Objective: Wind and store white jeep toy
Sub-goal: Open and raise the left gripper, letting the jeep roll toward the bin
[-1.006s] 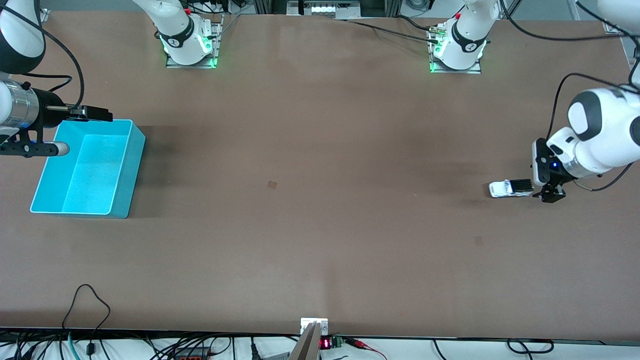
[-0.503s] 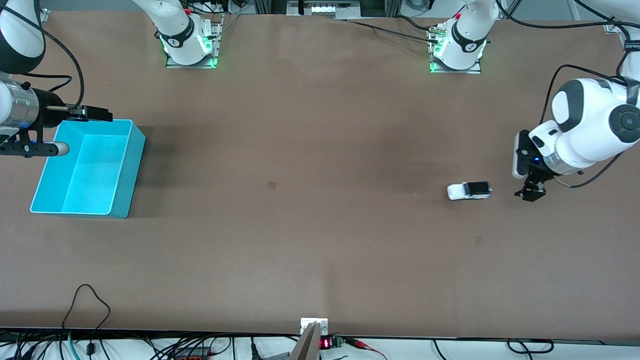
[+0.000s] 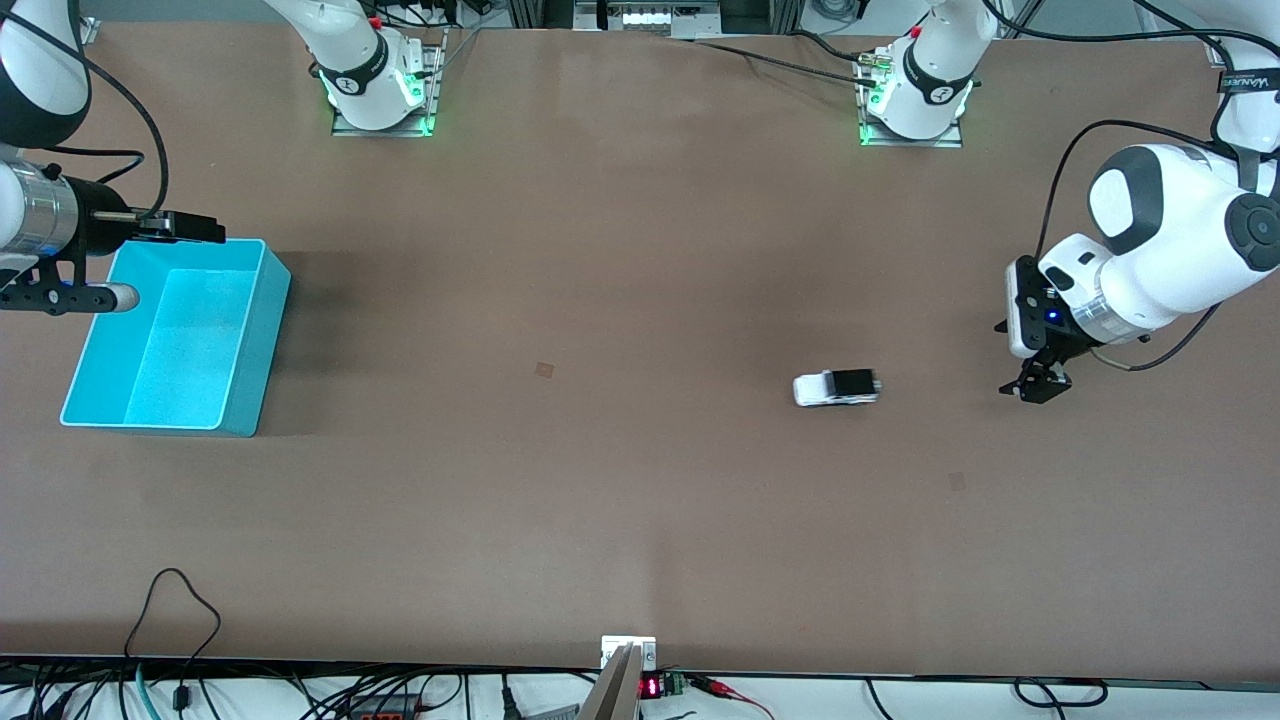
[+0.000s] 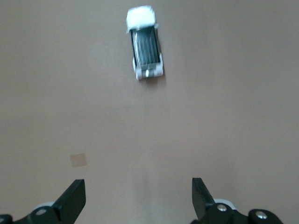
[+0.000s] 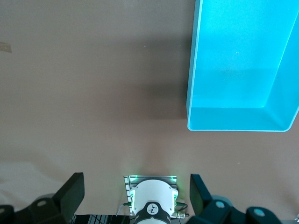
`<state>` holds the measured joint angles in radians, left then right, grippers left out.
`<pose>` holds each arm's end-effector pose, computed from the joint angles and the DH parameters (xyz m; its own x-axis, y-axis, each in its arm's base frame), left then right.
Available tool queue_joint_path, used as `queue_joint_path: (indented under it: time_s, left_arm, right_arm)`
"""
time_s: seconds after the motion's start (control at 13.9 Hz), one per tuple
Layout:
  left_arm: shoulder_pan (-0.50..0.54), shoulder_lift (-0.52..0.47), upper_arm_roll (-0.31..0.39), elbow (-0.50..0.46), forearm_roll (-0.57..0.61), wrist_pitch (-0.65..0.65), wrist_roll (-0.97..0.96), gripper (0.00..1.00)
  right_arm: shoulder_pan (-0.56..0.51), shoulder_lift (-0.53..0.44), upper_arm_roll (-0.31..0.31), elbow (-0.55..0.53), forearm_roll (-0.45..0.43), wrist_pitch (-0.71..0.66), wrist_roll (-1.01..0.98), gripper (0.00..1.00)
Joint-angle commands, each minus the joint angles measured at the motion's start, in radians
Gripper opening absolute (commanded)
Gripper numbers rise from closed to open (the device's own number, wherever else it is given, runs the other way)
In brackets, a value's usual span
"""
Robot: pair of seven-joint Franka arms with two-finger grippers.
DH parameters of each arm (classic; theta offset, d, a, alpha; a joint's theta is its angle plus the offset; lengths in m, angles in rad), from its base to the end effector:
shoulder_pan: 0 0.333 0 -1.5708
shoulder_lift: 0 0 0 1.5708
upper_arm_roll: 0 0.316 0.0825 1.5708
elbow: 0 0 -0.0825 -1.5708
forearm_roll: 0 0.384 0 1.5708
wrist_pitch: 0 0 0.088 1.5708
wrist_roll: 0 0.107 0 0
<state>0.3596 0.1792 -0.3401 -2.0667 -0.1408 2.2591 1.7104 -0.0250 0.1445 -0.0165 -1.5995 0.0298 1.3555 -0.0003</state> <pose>0.5781 0.0117 0.3540 -0.0286 -0.9858 0.1656 -0.9991 0.0229 -0.0364 0.5602 -0.0190 0.5166 0.9250 -0.0325 -0.3787 -0.0462 -0.9986 -0.0271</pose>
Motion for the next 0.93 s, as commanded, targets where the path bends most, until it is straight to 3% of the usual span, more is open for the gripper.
queue_joint_path:
  time_s: [0.0,0.57,0.86]
  left_arm:
    - [-0.025,-0.015,0.004,0.0,-0.028,-0.006,-0.17,1.0]
    - [-0.125,-0.012,0.018,0.059,-0.022,-0.006,-0.907,1.0]
    - [-0.246,-0.017,0.122,0.095,-0.014,-0.015,-1.211,1.0]
  right_arm:
    - [-0.007,0.001,0.003,0.009,0.016,-0.016,0.006,1.0]
    - [-0.009,0.001,0.003,0.009,0.016,-0.016,0.003,1.0]
    - [-0.009,0.001,0.003,0.007,0.016,-0.016,-0.009,1.0]
